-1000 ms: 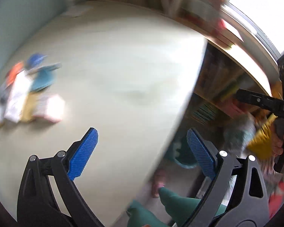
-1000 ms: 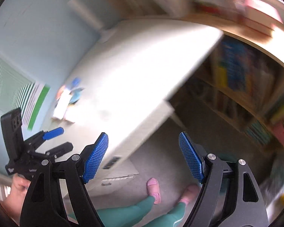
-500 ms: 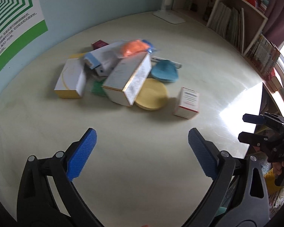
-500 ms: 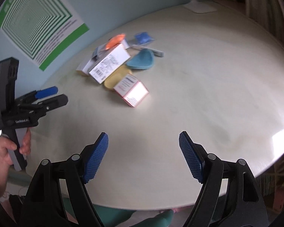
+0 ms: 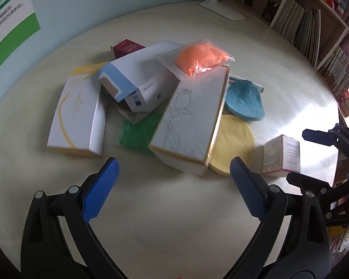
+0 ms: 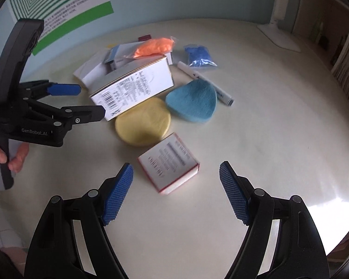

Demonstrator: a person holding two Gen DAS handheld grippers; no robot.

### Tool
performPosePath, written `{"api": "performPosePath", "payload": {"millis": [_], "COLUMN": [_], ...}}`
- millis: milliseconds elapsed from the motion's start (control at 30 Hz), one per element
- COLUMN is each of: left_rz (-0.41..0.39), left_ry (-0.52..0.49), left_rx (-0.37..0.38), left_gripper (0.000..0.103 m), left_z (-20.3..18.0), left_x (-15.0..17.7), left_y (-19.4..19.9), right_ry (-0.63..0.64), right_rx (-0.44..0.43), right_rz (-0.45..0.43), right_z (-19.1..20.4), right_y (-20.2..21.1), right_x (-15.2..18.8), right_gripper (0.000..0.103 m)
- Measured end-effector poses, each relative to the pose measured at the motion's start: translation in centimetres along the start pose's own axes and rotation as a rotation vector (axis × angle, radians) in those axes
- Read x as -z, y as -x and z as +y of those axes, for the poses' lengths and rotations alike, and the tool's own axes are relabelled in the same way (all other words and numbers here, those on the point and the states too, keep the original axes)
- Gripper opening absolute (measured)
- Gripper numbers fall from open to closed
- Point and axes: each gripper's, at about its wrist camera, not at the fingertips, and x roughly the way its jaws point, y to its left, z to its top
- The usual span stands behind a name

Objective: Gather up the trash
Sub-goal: 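Grasp a white flower-print box with the left tool while the right tool grasps a small red-edged box, then carry both boxes over the wastebasket and open both tools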

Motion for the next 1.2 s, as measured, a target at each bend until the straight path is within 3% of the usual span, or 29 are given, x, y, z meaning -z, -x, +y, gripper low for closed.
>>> {"api": "performPosePath", "payload": {"millis": [33,100,167,367,633,933,1067,1200], "left_rz": [-0.005,0.006,0.032,0.006,-0.039,-0.099,-0.117,-0.104], "left_ry": [-0.006,-0.009,-0.01,-0.073,-0.129,-0.186,-0.268,-0.374], "left_rx": [-0.001,0.016,0.054,0.065,0.035,0.085,0.113,0.206], "left_gripper": [0.09,0.076,0.063,0.049,0.047,0.046,0.046,0.046], "left_z": [0.1,0.4,0.4,-1.2,-3.7,-8.6,-12.8,-19.5], "left_x": [-0.3,-0.8,-1.1,-1.0,-0.4,0.0,-0.4,0.1], "left_y": [-0.3,-0.9,-1.6,-1.0,3.0,7.6,8.8,9.5], "right_ry": [0.0,0.008,0.011,-0.014,-0.22,-0.399,-0.485,-0.596], "right_rx": [-0.009,-0.03,-0.03,-0.072,-0.155,-0.12,-0.085,-0.034], "right_rz": [0.006,0.035,0.036,0.04,-0.08,-0.206,-0.26,-0.298], "right_z": [-0.1,-0.1,0.0,-0.2,-3.8,-8.3,-10.5,-13.2], "right_y": [-0.3,-1.0,-1.0,0.0,5.2,11.3,14.4,17.7], "right_x": [-0.2,-0.4,-0.4,0.4,2.8,8.5,12.7,18.5], "right_gripper": [0.073,0.057,0.057,0.052,0.051,0.051,0.051,0.051]}}
